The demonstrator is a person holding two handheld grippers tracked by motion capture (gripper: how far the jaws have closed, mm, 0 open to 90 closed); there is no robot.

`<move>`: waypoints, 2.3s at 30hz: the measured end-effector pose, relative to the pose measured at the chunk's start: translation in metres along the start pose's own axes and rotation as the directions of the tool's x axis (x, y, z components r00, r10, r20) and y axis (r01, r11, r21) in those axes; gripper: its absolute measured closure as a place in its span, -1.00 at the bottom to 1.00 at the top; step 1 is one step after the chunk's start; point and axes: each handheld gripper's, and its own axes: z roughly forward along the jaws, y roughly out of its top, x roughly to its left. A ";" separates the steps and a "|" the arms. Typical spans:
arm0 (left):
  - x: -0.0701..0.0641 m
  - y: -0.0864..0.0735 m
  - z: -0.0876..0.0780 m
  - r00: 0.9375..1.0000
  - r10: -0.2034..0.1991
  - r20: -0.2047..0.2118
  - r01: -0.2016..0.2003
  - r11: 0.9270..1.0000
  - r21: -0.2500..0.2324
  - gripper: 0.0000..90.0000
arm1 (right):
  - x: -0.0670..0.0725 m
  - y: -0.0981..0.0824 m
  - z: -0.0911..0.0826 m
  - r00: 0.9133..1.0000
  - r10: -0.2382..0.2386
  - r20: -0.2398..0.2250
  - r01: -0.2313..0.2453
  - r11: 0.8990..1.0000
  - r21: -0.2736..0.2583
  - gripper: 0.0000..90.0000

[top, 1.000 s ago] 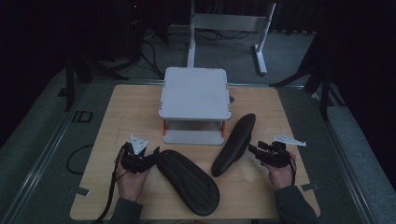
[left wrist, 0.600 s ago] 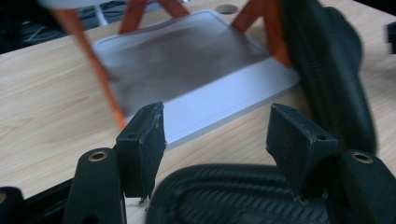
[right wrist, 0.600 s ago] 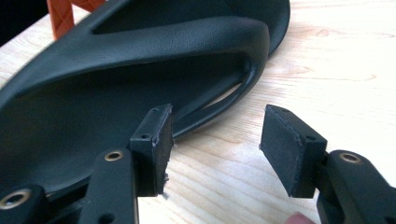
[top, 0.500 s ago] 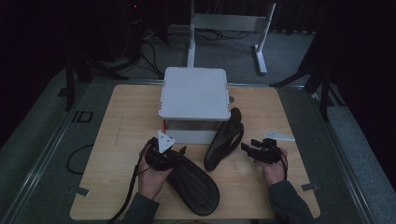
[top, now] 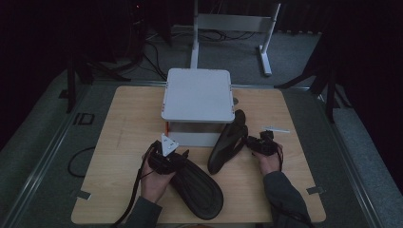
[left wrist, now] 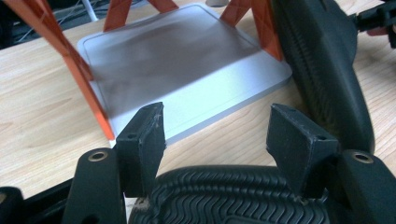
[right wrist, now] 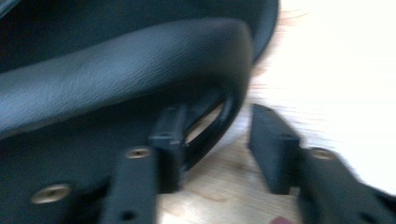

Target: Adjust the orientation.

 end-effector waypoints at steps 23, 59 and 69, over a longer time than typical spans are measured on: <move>0.008 -0.011 0.000 1.000 -0.026 -0.014 0.027 1.000 0.014 -0.18 | -0.004 0.005 -0.002 0.999 0.043 0.013 -0.043 0.999 0.004 0.61; 0.034 -0.037 -0.024 0.995 -0.058 -0.075 0.059 0.998 0.013 -0.19 | 0.069 -0.012 -0.061 0.960 -0.268 -0.079 0.269 0.963 0.003 0.08; 0.035 -0.044 -0.029 0.994 -0.079 -0.073 0.080 0.997 0.015 -0.19 | 0.110 -0.015 -0.053 0.912 -0.372 -0.172 0.378 0.926 0.006 0.04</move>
